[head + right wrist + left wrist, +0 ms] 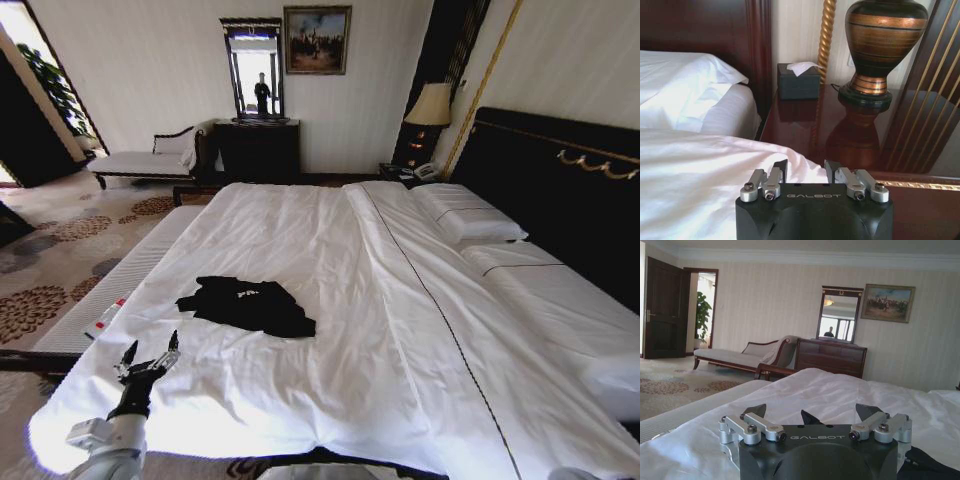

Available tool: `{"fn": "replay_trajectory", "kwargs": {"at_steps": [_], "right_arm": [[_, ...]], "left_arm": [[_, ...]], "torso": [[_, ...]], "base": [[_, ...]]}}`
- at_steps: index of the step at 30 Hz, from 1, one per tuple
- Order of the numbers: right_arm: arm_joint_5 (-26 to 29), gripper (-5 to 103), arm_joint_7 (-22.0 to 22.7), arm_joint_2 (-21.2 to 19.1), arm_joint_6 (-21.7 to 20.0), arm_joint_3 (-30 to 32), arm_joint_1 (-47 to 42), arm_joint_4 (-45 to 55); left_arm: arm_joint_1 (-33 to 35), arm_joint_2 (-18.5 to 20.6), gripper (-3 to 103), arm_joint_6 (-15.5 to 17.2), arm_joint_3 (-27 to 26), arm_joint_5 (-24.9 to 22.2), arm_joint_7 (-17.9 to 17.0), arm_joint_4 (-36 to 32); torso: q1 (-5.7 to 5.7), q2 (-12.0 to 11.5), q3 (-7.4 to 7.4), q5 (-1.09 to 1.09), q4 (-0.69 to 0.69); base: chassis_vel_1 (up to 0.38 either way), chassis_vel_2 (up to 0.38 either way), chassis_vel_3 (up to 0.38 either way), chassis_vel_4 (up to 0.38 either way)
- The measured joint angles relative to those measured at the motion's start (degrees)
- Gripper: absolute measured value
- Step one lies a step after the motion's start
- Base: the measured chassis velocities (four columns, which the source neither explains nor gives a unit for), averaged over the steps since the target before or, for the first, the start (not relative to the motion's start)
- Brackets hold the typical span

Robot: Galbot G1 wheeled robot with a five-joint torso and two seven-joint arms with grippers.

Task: Fold the clothes on the bed.

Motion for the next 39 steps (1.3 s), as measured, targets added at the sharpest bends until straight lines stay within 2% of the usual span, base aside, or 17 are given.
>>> {"fn": "replay_trajectory", "kwargs": {"at_steps": [2, 3, 4, 7, 8, 9, 10, 12, 15, 17, 19, 21, 26, 34, 37, 39], "right_arm": [[2.1, 55, 6.3, 0.3, -4.4, -0.1, -1.1, 7.0], [2.6, 55, 8.0, 0.3, -5.7, 0.0, -1.2, 8.8], [2.6, 55, 8.0, 0.3, -5.7, 0.0, -1.2, 8.8], [4.7, 72, 11.4, 0.2, -8.9, 1.4, -1.3, 14.2], [4.7, 72, 11.4, 0.2, -8.9, 1.4, -1.3, 14.2], [5.9, 83, 11.4, -0.2, -9.5, 2.7, -0.8, 16.0], [6.5, 88, 10.3, -0.6, -9.5, 3.4, -0.2, 15.9], [6.7, 88, 9.4, -0.9, -9.3, 3.8, 0.5, 15.2], [6.0, 99, 7.0, -2.1, -7.2, 3.3, 4.6, 8.2], [5.5, 99, 6.2, -2.7, -5.6, 1.8, 7.9, 0.4], [5.5, 100, 6.2, -2.9, -5.4, 1.2, 8.7, -1.9], [5.3, 100, 6.0, -3.8, -4.1, -1.3, 11.1, -10.8], [5.7, 100, 4.5, -5.1, -2.0, -2.3, 13.1, -18.9], [7.6, 100, 3.3, -5.7, 0.2, -2.8, 15.4, -26.0], [12.2, 100, 2.2, -5.7, 1.7, -3.2, 16.4, -26.5], [13.0, 100, 2.2, -5.7, 1.9, -3.2, 16.8, -26.4]], "left_arm": [[0.1, -0.2, 100, 0.0, 0.1, 0.2, 0.0, 0.0], [0.1, -0.2, 100, 0.0, 0.1, 0.2, 0.0, 0.0], [0.1, -0.2, 100, 0.0, 0.1, 0.2, 0.0, 0.0], [0.0, -0.4, 100, 0.0, 0.1, 0.3, 0.0, 0.0], [0.0, -0.4, 100, 0.0, 0.1, 0.3, 0.0, 0.0], [0.0, -0.5, 100, 0.0, 0.1, 0.4, 0.0, 0.0], [0.1, -0.6, 100, 0.0, 0.2, 0.5, 0.0, -0.1], [0.2, -0.6, 100, 0.0, 0.2, 0.5, 0.0, -0.2], [0.4, -0.7, 100, 0.0, 0.2, 0.6, 0.0, -0.6], [0.6, -0.6, 100, -0.1, 0.0, 0.6, 0.0, -0.8], [0.7, -0.6, 100, -0.1, -0.1, 0.6, 0.0, -0.8], [0.9, -0.4, 100, -0.1, -0.3, 0.6, 0.0, -1.0], [1.1, 0.0, 100, -0.1, -0.6, 0.6, 0.0, -1.1], [0.8, 0.1, 100, 0.4, -0.5, 0.8, 0.0, -1.5], [0.8, 0.1, 100, 0.4, -0.5, 0.8, 0.0, -1.6], [0.8, 0.1, 100, 0.4, -0.4, 0.9, 0.0, -1.6]], "torso": [[0.0, 0.0, 0.0, 0.0, 0.02], [0.0, 0.0, 0.0, 0.0, 0.02], [0.0, 0.0, 0.0, 0.0, 0.02], [0.0, 0.0, 0.0, 0.01, 0.02], [0.0, 0.0, 0.0, 0.01, 0.02], [0.0, 0.0, 0.0, 0.01, 0.03], [0.0, 0.0, 0.0, 0.01, 0.02], [0.0, 0.0, 0.0, 0.0, 0.02], [0.0, 0.0, 0.0, 0.03, 0.03], [0.0, 0.0, 0.0, 0.06, 0.05], [0.0, 0.0, 0.0, 0.05, 0.05], [0.01, 0.0, 0.0, 0.07, 0.03], [0.0, 0.0, 0.0, 0.03, 0.02], [0.01, 0.0, 0.0, 0.03, 0.02], [0.0, 0.0, 0.0, 0.02, 0.01], [0.0, 0.0, 0.0, 0.03, 0.02]], "base": [[0.0, 0.0, 0.0, 0.0], [0.0, 0.0, 0.0, 0.0], [0.0, 0.0, 0.0, 0.0], [0.0, 0.0, 0.0, 0.0], [0.0, 0.0, 0.0, 0.0], [0.0, 0.0, 0.0, 0.0], [0.0, 0.0, 0.0, 0.0], [0.0, 0.0, 0.0, 0.0], [0.0, 0.0, 0.0, 0.0], [0.0, 0.0, 0.0, 0.0], [0.0, 0.0, 0.0, 0.0], [0.0, 0.0, 0.0, 0.0], [0.0, 0.0, 0.0, 0.0], [0.0, 0.0, 0.0, 0.0], [0.0, 0.0, 0.0, 0.0], [0.0, 0.0, 0.0, 0.0]]}}
